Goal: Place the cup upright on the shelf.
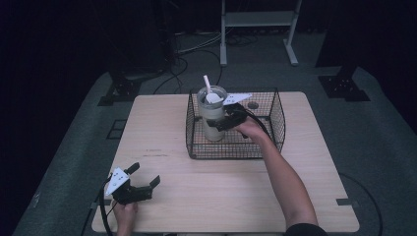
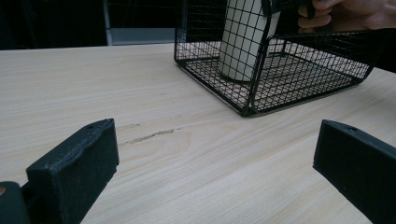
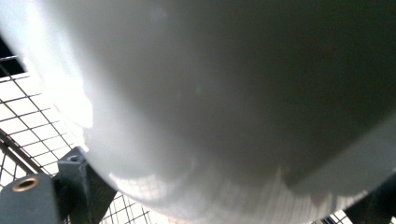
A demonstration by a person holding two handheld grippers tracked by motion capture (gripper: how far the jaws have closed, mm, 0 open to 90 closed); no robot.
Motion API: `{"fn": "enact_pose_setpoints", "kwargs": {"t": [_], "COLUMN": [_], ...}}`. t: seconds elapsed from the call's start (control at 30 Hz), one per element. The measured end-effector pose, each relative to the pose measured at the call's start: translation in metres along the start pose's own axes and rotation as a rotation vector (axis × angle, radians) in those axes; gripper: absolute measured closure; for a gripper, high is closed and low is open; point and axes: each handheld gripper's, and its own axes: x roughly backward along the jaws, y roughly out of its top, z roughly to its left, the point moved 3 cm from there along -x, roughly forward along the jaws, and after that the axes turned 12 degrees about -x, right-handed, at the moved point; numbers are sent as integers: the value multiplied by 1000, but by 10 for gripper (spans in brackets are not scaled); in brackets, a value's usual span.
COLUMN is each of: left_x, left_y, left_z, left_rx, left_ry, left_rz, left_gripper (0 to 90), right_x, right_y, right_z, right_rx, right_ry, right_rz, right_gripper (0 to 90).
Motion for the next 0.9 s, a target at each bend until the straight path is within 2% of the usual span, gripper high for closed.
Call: {"fn": "enact_pose_setpoints", "kwargs": {"t": [0.27, 0.37, 0.53, 0.57, 0.67, 0.9], "left_x": [0, 0, 0, 0, 0, 0], "left_y": [0, 0, 0, 0, 0, 0], "left_z": [-1, 0, -1, -1, -1, -1], "left_rx": [-4, -4, -6, -6, -6, -8], "left_ry": [-1, -1, -2, -2, -3, -3], "left_rz": [1, 0, 1, 0, 1, 1], "left_gripper": [0, 0, 0, 0, 0, 0], "right_x": [5, 7, 10, 11, 16, 25], "right_y": [0, -1, -2, -1, 0, 1], "right_z": [1, 0, 2, 1, 2, 2], "right_rx": [5, 23, 11, 36, 22, 26], "right_ry": [-13, -27, -33, -41, -35, -49], "right_rz": [15, 31, 30, 36, 44, 44], "right_gripper": [84, 84, 85, 91, 102, 103]}}
